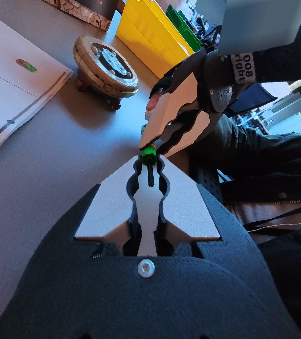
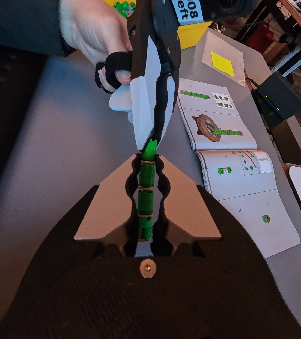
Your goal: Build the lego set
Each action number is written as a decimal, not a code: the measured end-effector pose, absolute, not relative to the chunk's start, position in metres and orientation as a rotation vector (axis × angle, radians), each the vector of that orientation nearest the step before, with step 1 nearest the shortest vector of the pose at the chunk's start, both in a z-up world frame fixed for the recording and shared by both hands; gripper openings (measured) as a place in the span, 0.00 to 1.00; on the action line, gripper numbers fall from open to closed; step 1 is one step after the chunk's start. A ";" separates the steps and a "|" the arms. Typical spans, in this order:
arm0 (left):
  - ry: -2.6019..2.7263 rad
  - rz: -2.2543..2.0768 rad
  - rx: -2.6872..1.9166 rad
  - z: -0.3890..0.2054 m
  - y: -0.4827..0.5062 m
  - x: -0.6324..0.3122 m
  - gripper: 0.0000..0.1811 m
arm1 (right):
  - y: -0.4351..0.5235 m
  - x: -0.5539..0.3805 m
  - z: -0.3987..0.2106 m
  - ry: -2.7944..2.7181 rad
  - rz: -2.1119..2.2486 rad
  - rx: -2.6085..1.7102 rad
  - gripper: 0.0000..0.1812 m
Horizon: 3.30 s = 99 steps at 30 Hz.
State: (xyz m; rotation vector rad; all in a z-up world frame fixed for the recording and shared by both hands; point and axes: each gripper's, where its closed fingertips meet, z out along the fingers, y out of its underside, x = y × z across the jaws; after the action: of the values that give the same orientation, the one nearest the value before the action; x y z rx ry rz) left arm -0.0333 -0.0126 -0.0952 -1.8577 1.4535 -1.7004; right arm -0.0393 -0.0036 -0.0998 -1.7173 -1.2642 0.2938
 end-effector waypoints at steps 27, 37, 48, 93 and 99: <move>1.514 -1.560 -1.753 -0.087 -0.016 -0.031 0.08 | -0.006 -0.036 -0.089 -1.189 0.351 -1.722 0.10; 1.449 -1.564 -1.791 -0.087 -0.007 -0.032 0.08 | 0.001 -0.020 -0.112 -1.227 0.228 -1.825 0.12; 1.114 -1.921 -1.701 -0.040 0.017 -0.046 0.08 | -0.002 0.048 0.034 -0.507 0.819 -1.364 0.23; 1.964 -0.462 -1.389 -0.155 -0.002 -0.037 0.13 | -0.012 -0.035 -0.125 -1.281 0.377 -1.895 0.07; 1.979 -0.436 -1.405 -0.158 -0.001 -0.036 0.10 | -0.010 -0.031 -0.128 -1.289 0.313 -1.918 0.07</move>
State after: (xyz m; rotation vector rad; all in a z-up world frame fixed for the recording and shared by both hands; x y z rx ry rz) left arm -0.0360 -0.0010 -0.1581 -1.4049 1.9793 -0.4357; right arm -0.0306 -0.0101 -0.1282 -1.9184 -1.2891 0.3134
